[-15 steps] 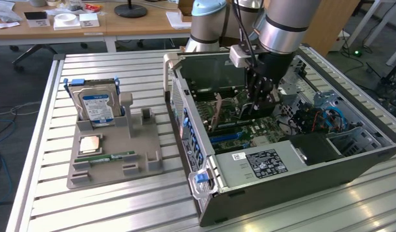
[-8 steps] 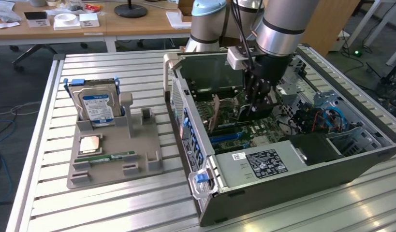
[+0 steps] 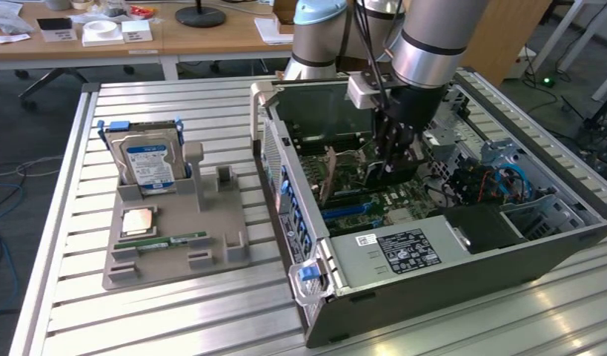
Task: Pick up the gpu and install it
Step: 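Insert the gpu into the slot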
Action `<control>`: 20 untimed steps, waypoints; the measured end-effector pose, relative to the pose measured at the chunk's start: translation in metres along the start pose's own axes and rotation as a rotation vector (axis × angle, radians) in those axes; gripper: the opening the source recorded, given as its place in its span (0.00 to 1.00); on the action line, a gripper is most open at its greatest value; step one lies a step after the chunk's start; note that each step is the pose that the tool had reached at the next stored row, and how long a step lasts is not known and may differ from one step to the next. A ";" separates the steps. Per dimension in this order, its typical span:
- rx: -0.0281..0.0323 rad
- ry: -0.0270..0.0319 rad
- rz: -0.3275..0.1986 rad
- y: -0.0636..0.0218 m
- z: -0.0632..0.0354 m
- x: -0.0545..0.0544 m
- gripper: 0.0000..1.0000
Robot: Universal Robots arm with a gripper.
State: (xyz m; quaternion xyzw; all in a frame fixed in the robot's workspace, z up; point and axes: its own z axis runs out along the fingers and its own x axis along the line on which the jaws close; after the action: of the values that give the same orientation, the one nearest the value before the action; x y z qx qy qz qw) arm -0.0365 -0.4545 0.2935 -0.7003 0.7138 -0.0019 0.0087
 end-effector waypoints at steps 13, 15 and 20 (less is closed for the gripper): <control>-0.0001 0.0007 0.000 0.0003 0.0069 0.000 0.26; 0.0000 0.0007 0.000 0.0004 0.0082 0.000 0.26; -0.0001 0.0009 0.000 0.0015 0.0104 0.000 0.26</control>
State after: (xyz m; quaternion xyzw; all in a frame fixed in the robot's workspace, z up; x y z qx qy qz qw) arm -0.0379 -0.4546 0.2831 -0.7003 0.7138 -0.0022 0.0083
